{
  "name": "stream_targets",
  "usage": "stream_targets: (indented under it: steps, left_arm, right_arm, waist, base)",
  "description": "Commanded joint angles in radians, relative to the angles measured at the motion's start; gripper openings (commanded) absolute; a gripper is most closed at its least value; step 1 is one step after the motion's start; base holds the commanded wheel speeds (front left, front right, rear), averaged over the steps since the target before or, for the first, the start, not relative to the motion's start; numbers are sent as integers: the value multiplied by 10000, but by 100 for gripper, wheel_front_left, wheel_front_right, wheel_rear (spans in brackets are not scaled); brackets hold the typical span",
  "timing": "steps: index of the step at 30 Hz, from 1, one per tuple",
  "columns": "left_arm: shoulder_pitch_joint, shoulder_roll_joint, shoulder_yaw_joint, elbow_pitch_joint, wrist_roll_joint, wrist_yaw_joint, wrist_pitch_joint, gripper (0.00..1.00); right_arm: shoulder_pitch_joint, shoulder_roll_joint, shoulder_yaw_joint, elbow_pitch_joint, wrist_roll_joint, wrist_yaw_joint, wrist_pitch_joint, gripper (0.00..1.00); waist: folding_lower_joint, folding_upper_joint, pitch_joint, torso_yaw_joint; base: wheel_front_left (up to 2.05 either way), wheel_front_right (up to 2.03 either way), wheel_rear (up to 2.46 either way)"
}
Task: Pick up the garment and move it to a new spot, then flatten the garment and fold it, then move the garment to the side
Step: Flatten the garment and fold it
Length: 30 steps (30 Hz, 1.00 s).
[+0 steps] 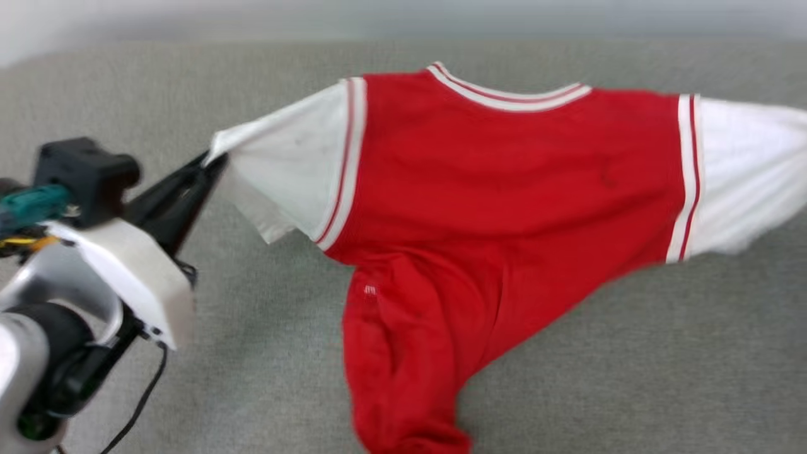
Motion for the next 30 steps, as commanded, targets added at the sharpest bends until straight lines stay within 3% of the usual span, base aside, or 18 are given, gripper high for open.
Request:
stream_targets:
  steps: [1,13,17,24,30]
  left_arm:
    - [204,114,198,-40,-89,128,-116,0]
    - [499,1175,2486,-890,-272,940,-928,0]
    - [136,1478,3208,-1149,-268,1044,-1176,0]
    - [-712,1949,3979,-1218,-108,1094,-1327,0]
    - [-2034,2038,3971,-775,-76,897,-1514,0]
  right_arm:
    - [-212,-165,16,-166,87,-10,-146,0]
    - [-1504,-1202,89,-1866,135,-10,-1717,0]
    - [-1869,-1113,-87,-2123,198,-10,-1966,0]
    - [-2737,-1043,-238,-2485,80,-10,-2078,0]
    - [-3986,-1189,-38,-2434,-88,-10,-2392,0]
  waist:
    - [0,-1,-720,-276]
    - [0,-1,-1990,-707]
    - [0,-1,-2073,-807]
    - [0,-1,-1631,-979]
    - [0,-1,-614,-1048]
  base:
    - [0,0,0]
    - [0,0,0]
    - [0,0,0]
    - [0,0,0]
    - [0,0,0]
